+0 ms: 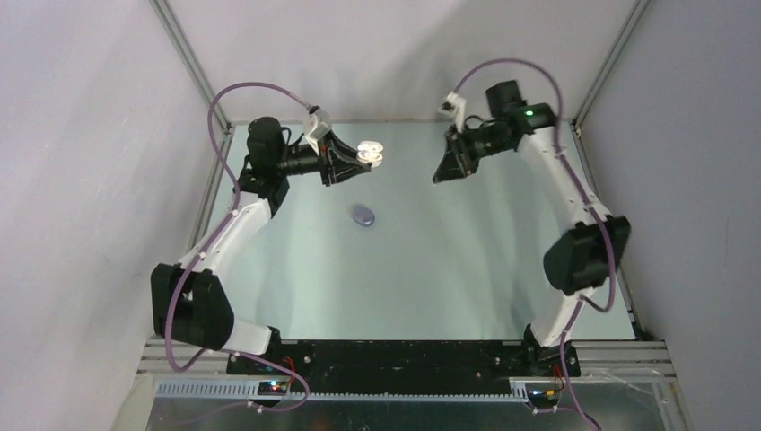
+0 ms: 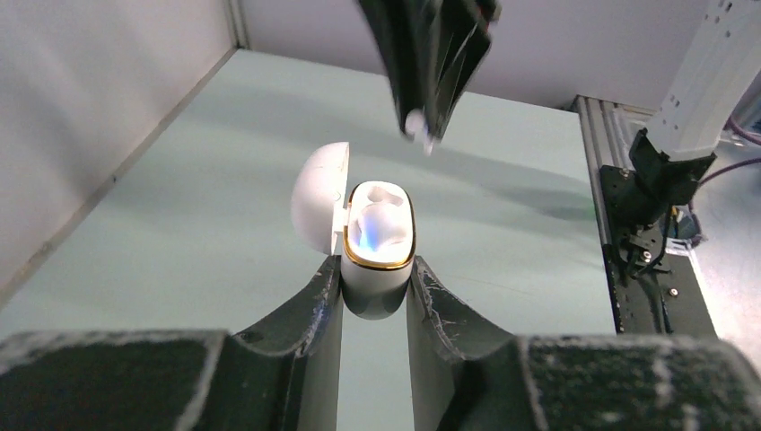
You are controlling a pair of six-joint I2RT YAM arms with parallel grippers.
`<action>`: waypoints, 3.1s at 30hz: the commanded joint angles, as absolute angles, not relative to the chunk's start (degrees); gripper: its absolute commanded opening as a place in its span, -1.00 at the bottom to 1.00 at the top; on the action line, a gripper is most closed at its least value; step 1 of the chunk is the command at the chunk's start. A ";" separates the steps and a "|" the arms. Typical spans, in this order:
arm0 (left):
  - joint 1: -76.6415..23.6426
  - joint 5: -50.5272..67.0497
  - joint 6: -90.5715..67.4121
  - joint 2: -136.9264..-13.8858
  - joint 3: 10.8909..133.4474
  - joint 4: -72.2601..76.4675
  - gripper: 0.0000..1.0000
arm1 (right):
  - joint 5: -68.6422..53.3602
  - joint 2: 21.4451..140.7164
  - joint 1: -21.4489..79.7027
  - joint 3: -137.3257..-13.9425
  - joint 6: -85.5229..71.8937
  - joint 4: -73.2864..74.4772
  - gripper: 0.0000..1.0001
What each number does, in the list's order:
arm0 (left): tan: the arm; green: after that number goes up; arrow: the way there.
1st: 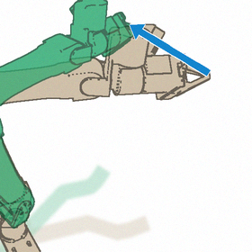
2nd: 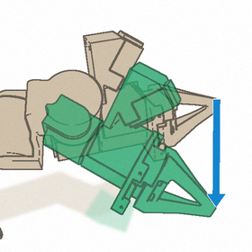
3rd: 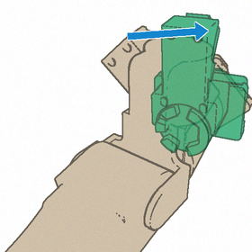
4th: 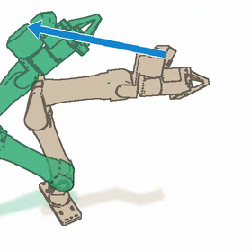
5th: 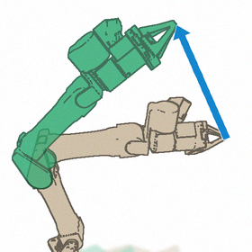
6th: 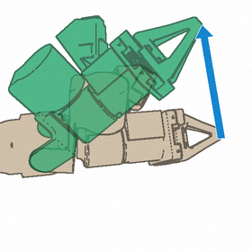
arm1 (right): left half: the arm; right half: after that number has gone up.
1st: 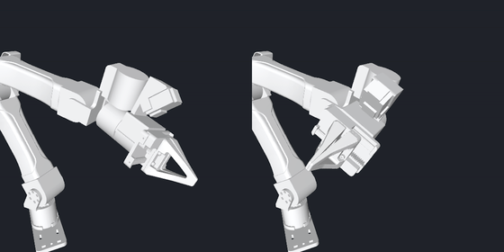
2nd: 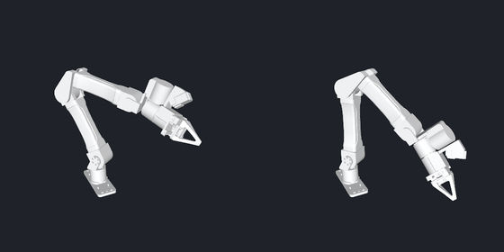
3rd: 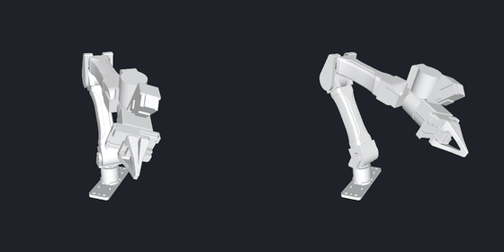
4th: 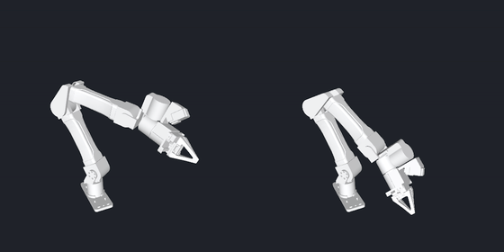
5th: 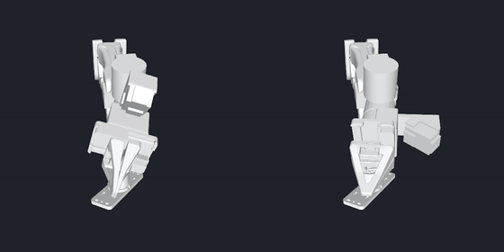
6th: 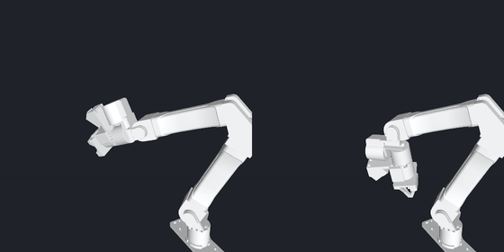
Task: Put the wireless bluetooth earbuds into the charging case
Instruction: Insert the right earbud into the right side groove of the charging case.
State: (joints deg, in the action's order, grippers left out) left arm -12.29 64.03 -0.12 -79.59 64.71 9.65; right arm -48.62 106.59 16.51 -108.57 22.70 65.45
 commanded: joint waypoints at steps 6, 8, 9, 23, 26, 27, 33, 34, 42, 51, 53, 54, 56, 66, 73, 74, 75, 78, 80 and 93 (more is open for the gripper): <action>-12.26 76.69 -11.59 -85.54 69.34 33.14 -1.00 | -69.74 89.13 17.29 -109.27 67.56 61.35 -0.84; -12.48 77.70 -13.74 -85.79 68.56 37.83 -1.00 | -66.81 86.39 20.09 -107.32 74.53 60.64 -0.89; -12.48 77.96 -13.90 -85.74 68.05 39.14 -1.00 | -65.17 85.51 20.99 -105.34 76.11 59.72 -0.90; -13.24 71.74 0.29 -79.74 59.63 34.75 -1.00 | -62.57 82.67 31.29 -99.99 82.77 49.61 -0.90; -16.10 61.49 39.50 -78.26 68.67 -8.20 -1.00 | -62.57 83.74 31.60 -100.86 77.84 47.39 -0.90; -16.31 61.95 42.82 -78.68 70.68 -13.33 -1.00 | -62.57 84.02 31.61 -101.14 77.75 47.51 -0.89; -15.33 69.77 53.91 -79.86 75.45 -31.12 -1.00 | -61.62 84.19 31.71 -102.53 82.57 50.36 -0.90; -15.31 71.25 57.34 -80.45 76.83 -33.67 -1.00 | -60.73 84.22 31.85 -102.49 83.52 51.90 -0.90; -15.22 72.38 71.02 -84.01 83.84 -52.44 -1.00 | -56.84 84.14 33.53 -99.70 90.03 50.55 -0.90; -15.12 73.02 98.60 -93.65 98.52 -88.11 -1.00 | -57.58 87.38 35.14 -101.01 102.87 57.61 -0.91; -15.10 73.12 99.90 -94.80 100.18 -91.47 -1.00 | -58.03 88.12 35.41 -101.40 104.36 58.80 -0.90; -15.07 73.12 100.18 -94.81 100.10 -91.82 -1.00 | -58.26 88.40 35.64 -101.81 104.78 59.15 -0.90; -15.14 73.12 100.33 -94.66 100.12 -91.88 -1.00 | -58.20 89.37 35.82 -102.78 105.90 60.33 -0.90; -15.41 71.43 87.86 -94.26 99.88 -85.74 -1.00 | -58.61 91.85 36.95 -104.56 108.44 62.77 -0.90; -15.59 69.77 58.70 -86.85 88.27 -52.82 -1.00 | -58.55 92.05 37.25 -104.89 108.76 62.81 -0.91; -15.63 69.78 56.86 -86.11 87.13 -51.77 -1.00 | -58.54 92.16 37.26 -104.96 108.75 62.77 -0.90; -15.68 69.83 56.82 -86.04 86.98 -51.72 -1.00 | -58.49 92.22 37.26 -105.03 108.69 62.81 -0.91; -15.76 70.26 61.40 -86.59 88.34 -55.76 -1.00 | -58.19 92.72 37.33 -105.24 108.63 62.63 -0.90; -15.75 70.42 64.99 -86.93 89.20 -59.04 -1.00 | -57.84 93.03 37.40 -105.40 108.68 62.33 -0.91; -16.00 69.58 77.81 -88.77 93.60 -71.48 -1.00 | -54.77 95.30 38.19 -106.35 108.65 60.01 -0.92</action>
